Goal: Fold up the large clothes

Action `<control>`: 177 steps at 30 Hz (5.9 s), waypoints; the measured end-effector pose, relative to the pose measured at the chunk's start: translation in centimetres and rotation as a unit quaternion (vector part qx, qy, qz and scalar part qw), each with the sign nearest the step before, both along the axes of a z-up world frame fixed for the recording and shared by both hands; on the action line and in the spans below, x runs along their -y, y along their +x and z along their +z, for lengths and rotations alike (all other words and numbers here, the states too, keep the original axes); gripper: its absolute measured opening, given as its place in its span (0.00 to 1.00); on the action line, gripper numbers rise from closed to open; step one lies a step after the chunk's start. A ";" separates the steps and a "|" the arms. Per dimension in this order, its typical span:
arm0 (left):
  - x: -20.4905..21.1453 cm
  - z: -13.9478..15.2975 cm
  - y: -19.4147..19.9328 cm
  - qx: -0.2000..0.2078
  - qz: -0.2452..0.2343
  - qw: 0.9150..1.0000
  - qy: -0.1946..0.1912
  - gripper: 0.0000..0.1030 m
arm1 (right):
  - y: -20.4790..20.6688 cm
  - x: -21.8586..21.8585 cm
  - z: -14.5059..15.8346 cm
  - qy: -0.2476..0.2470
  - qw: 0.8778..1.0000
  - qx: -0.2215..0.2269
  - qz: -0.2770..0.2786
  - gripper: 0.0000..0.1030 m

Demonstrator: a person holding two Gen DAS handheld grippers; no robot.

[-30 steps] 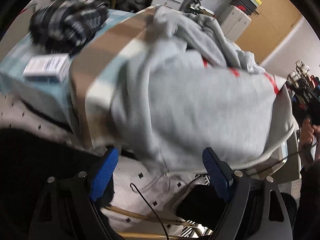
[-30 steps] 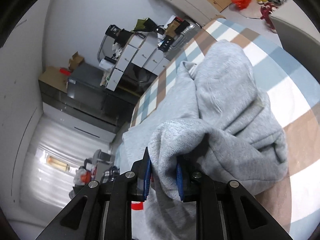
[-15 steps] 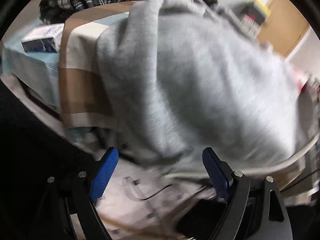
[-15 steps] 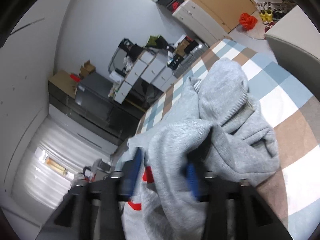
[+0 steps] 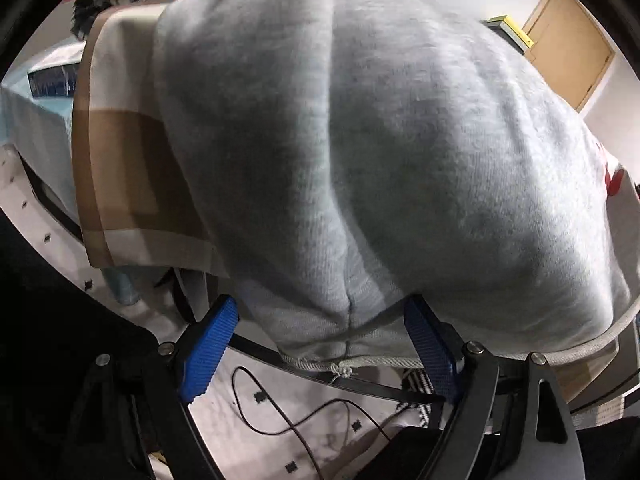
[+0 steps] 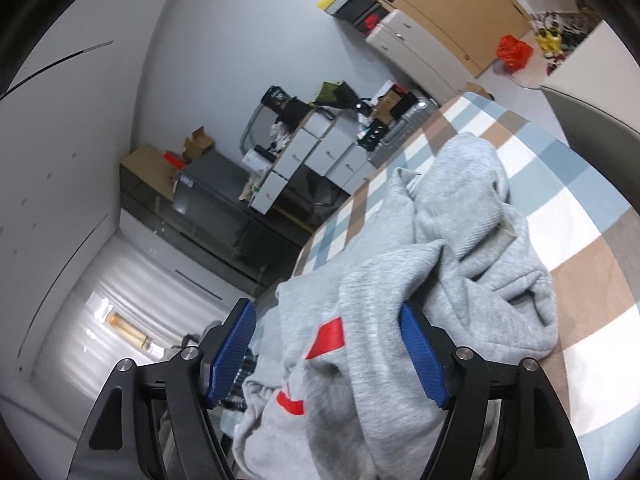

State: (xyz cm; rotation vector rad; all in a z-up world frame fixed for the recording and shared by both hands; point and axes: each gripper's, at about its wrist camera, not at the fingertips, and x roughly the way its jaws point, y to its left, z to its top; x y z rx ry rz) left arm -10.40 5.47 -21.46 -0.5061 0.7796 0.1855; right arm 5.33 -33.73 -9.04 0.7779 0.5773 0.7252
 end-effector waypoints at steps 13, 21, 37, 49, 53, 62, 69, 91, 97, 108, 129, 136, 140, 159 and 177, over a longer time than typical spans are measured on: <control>-0.3 5.0 -3.8 0.044 -0.098 0.977 -0.187 0.05 | -0.1 -0.5 -0.1 -0.021 1.000 0.005 0.000 0.75; -1.2 10.4 -5.3 0.074 -0.156 0.959 -0.226 0.04 | -1.2 -0.4 0.5 -0.050 0.999 -0.001 0.001 0.75; -5.4 17.8 1.6 0.166 -0.220 0.926 -0.260 0.04 | -4.0 -2.5 -0.5 -0.277 0.956 -0.056 0.083 1.00; -9.7 17.7 5.8 0.166 -0.181 0.935 -0.258 0.04 | 1.3 -4.0 -4.5 -0.284 0.942 -0.121 0.130 0.38; -10.2 17.6 7.2 0.153 -0.180 0.938 -0.253 0.04 | 0.6 -3.9 -5.3 -0.289 0.935 -0.149 0.140 0.14; -9.4 18.6 3.5 0.140 -0.201 0.927 -0.285 0.04 | -5.7 3.3 -0.6 0.005 0.978 -0.135 0.158 0.10; -9.7 18.4 -3.6 0.156 -0.173 0.905 -0.356 0.04 | -13.1 8.5 0.0 0.124 0.979 -0.095 0.133 0.10; -10.5 13.2 -6.2 0.099 -0.115 0.902 -0.404 0.03 | -15.0 12.1 -3.6 -0.089 0.982 -0.165 0.016 0.28; -11.0 13.0 -7.0 0.098 -0.117 0.902 -0.404 0.03 | -11.9 10.3 -4.8 -0.129 0.960 -0.235 0.083 0.94; -10.2 12.9 -6.4 0.092 -0.126 0.903 -0.400 0.03 | -10.5 2.8 -9.8 -0.216 0.884 -0.338 0.239 0.58; -6.2 15.8 -3.3 -0.079 -0.153 0.980 -0.095 0.68 | -12.7 5.3 -0.7 0.000 0.976 -0.148 0.160 0.07; -2.7 13.2 -1.9 -0.147 -0.135 0.980 0.021 0.76 | -11.8 4.9 1.9 0.026 0.980 -0.099 0.169 0.07; -1.2 10.1 -2.1 -0.166 -0.103 0.981 0.013 0.76 | -11.3 5.2 3.0 0.039 0.980 -0.083 0.175 0.06; -4.0 -1.8 -0.7 -0.163 -0.051 0.985 -0.015 0.76 | -9.4 6.5 6.5 0.093 0.978 -0.028 0.185 0.06; -7.4 -0.8 -3.9 -0.038 -0.125 0.978 -0.164 0.02 | -9.7 6.7 5.9 0.094 0.976 -0.026 0.192 0.07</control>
